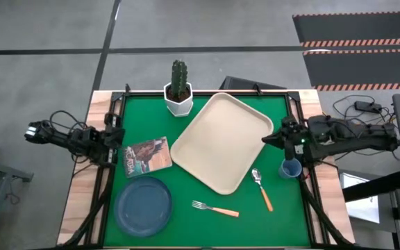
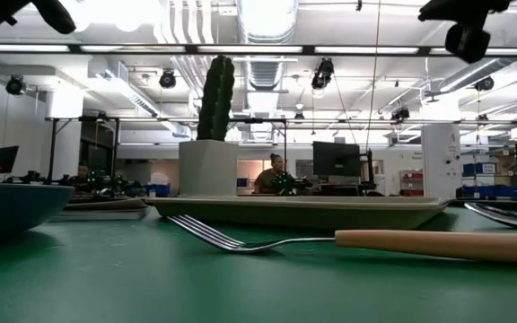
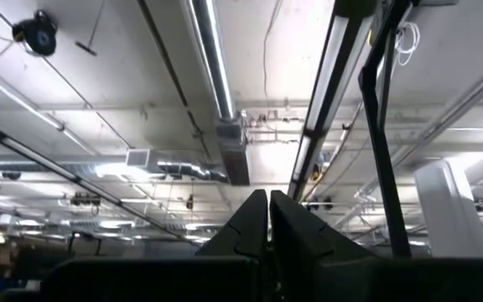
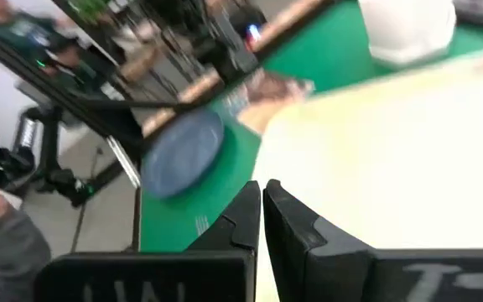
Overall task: Pick and place plate/cup/fork/spoon on tray
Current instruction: Put the blue cup in the white tray
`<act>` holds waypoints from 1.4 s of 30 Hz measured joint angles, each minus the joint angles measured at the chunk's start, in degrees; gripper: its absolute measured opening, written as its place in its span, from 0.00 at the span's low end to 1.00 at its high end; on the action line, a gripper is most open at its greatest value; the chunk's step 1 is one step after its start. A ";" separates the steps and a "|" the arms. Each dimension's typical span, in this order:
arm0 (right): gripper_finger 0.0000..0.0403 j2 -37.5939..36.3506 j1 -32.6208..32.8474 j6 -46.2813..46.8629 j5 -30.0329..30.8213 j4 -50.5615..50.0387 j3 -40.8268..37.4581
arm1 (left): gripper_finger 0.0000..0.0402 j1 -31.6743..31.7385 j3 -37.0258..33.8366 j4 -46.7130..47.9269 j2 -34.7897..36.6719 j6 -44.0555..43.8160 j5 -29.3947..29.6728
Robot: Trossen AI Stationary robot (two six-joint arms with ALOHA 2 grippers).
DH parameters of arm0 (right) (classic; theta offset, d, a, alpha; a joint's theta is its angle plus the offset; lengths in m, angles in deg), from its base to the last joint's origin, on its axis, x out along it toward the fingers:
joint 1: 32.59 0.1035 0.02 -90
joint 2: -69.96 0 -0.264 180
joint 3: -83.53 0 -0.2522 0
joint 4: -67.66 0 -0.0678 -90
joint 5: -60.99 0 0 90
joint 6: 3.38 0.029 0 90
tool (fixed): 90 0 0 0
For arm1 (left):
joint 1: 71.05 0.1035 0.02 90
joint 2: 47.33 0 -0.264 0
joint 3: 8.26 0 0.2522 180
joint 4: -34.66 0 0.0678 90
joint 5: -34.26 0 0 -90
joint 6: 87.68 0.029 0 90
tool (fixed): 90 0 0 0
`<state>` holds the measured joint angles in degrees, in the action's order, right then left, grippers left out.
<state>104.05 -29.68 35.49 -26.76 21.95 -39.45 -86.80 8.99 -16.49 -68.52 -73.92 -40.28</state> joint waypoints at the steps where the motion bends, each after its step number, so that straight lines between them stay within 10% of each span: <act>1: 0.02 1.44 0.13 1.22 -0.74 -2.35 2.09 | 0.00 0.00 -0.01 -0.41 0.00 0.48 0.00; 18: 0.02 23.25 3.90 24.69 -14.79 -57.85 20.55 | 0.00 0.00 -1.19 -0.14 -2.39 0.08 0.00; 32: 0.03 23.32 5.23 24.60 -20.23 -49.32 9.39 | 0.00 0.00 -1.19 -0.25 -2.93 0.08 0.00; 42: 0.24 25.42 5.23 25.71 -18.74 -45.48 7.61 | 0.00 0.00 -1.19 -0.56 -2.89 0.13 0.02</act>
<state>129.47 -24.45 61.21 -45.50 -23.53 -31.84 -86.80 7.81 -17.05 -71.40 -73.79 -40.25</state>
